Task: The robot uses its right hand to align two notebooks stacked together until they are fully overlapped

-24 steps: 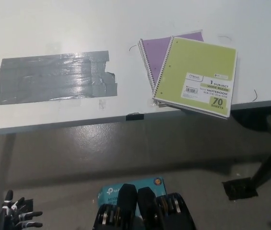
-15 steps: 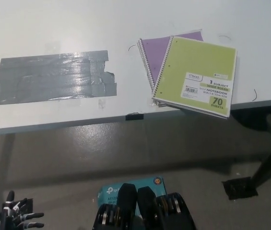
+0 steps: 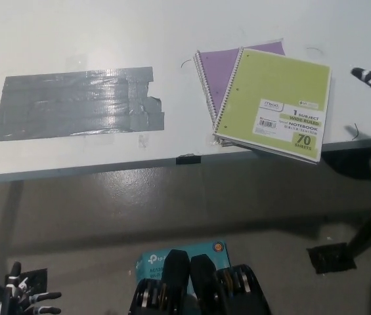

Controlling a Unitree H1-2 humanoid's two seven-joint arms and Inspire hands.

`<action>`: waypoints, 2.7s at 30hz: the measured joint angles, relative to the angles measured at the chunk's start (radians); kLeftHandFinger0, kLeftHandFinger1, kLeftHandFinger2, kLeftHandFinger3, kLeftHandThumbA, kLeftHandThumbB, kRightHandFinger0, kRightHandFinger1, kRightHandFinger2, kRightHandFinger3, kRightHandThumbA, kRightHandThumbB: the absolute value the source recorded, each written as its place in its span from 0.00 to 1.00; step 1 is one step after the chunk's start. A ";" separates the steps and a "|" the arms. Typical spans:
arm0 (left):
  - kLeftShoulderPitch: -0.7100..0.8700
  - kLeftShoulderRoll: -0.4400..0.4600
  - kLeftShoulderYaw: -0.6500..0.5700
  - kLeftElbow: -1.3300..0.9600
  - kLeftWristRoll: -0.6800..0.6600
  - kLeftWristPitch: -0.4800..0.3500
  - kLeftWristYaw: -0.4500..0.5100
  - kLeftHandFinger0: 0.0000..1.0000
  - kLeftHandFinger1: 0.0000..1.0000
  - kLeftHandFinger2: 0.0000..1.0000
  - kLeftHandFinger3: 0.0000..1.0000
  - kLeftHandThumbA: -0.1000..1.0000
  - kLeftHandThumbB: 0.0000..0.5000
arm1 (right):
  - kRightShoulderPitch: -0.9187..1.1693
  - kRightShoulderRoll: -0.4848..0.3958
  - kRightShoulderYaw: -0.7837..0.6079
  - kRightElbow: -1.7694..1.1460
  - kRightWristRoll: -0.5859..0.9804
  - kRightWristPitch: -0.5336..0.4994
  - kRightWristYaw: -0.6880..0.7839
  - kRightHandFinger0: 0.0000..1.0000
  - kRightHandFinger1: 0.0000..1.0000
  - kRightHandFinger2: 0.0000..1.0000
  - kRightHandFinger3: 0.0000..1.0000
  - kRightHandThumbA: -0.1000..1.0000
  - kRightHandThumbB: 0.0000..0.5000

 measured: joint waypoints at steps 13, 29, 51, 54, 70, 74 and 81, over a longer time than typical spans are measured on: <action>-0.006 0.000 -0.011 -0.001 0.000 0.000 0.000 0.38 0.43 0.57 1.00 1.00 0.98 | -0.199 0.129 0.027 0.361 -0.278 0.001 0.003 1.00 1.00 1.00 1.00 1.00 1.00; -0.010 0.002 -0.016 -0.024 -0.003 0.000 -0.010 0.39 0.44 0.54 0.99 1.00 0.99 | -0.312 0.202 0.147 0.565 -0.581 0.001 -0.010 1.00 1.00 1.00 1.00 1.00 0.97; -0.007 0.005 -0.052 -0.040 -0.002 -0.001 -0.011 0.42 0.47 0.56 1.00 1.00 1.00 | -0.226 0.240 0.182 0.601 -0.731 0.001 0.021 1.00 1.00 1.00 1.00 1.00 0.93; -0.002 0.006 -0.049 -0.047 -0.003 -0.001 -0.011 0.47 0.47 0.58 0.98 1.00 1.00 | -0.220 0.254 0.166 0.636 -0.738 0.001 0.018 1.00 1.00 1.00 1.00 1.00 0.87; -0.002 0.005 -0.035 -0.047 -0.004 -0.006 -0.011 0.34 0.44 0.56 1.00 1.00 1.00 | -0.184 0.266 0.082 0.680 -0.739 -0.009 -0.034 1.00 1.00 1.00 1.00 1.00 0.80; -0.002 0.005 -0.037 -0.047 -0.004 -0.009 -0.012 0.35 0.45 0.57 1.00 1.00 1.00 | -0.180 0.266 0.085 0.685 -0.739 -0.014 -0.047 1.00 1.00 1.00 1.00 1.00 0.86; -0.002 0.005 -0.041 -0.046 -0.004 -0.010 -0.015 0.39 0.45 0.56 1.00 1.00 1.00 | -0.152 0.245 0.212 0.677 -0.735 -0.014 -0.051 1.00 1.00 1.00 1.00 1.00 0.88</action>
